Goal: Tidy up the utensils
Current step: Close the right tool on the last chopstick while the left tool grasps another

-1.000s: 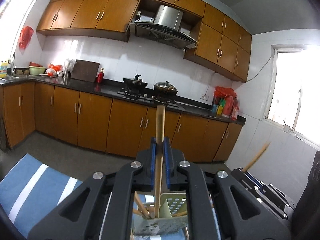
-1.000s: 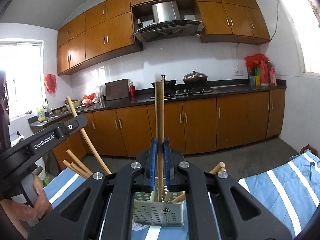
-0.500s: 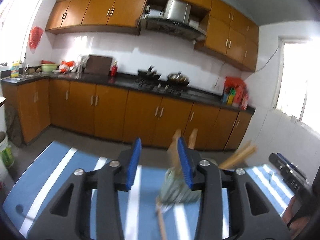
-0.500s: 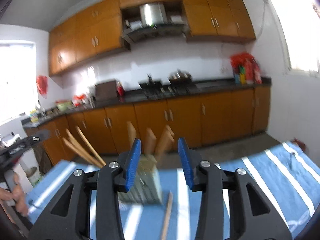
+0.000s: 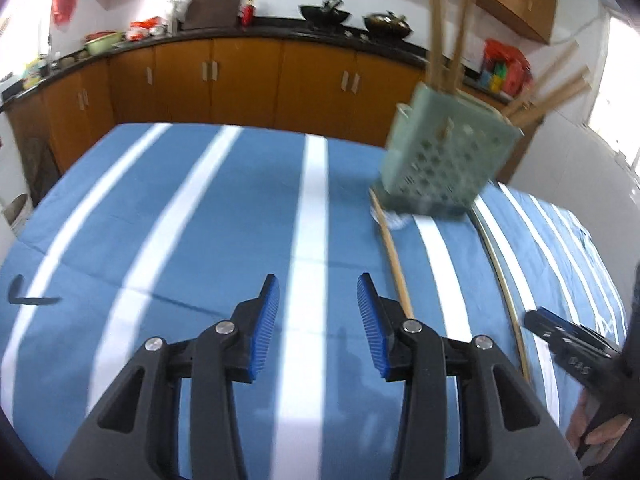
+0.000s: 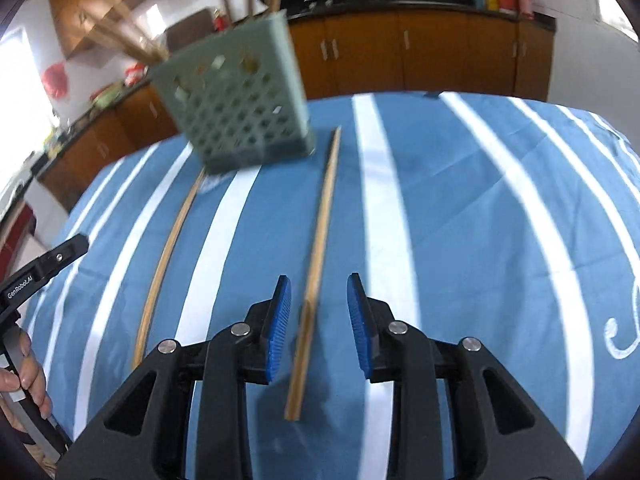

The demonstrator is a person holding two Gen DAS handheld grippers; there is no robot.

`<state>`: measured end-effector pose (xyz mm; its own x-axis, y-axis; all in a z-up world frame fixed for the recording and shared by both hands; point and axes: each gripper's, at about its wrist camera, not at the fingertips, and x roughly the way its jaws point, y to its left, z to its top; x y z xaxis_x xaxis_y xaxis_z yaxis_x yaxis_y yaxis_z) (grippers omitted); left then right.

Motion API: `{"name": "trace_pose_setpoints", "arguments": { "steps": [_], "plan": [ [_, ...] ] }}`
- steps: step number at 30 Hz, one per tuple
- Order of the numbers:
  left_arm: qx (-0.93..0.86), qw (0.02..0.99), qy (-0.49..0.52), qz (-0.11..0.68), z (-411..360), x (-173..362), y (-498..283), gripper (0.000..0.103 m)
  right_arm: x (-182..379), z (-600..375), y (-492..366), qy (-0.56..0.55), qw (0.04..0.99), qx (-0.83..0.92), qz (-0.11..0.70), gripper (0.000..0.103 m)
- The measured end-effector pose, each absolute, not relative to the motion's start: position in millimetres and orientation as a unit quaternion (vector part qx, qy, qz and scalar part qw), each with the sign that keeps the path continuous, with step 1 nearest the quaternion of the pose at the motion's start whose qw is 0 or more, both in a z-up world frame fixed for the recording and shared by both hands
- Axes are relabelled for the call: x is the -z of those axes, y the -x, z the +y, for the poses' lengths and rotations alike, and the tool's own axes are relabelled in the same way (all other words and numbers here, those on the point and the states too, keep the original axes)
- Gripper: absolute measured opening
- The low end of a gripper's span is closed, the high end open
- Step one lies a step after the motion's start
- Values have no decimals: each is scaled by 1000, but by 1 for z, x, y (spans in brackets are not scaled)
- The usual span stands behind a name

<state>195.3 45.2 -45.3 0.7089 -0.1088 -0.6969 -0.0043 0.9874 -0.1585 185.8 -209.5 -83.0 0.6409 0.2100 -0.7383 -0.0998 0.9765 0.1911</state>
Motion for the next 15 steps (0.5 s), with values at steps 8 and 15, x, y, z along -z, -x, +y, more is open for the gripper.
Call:
{"name": "trace_pose_setpoints", "arguments": {
  "steps": [8,15],
  "plan": [
    [79,903,67,416,2,59,-196,39,86,-213,-192,-45,907,-38,416,7],
    [93,894,47,437,-24,73,-201,34,88,-235,-190,-65,907,-25,414,7]
  ]
}}
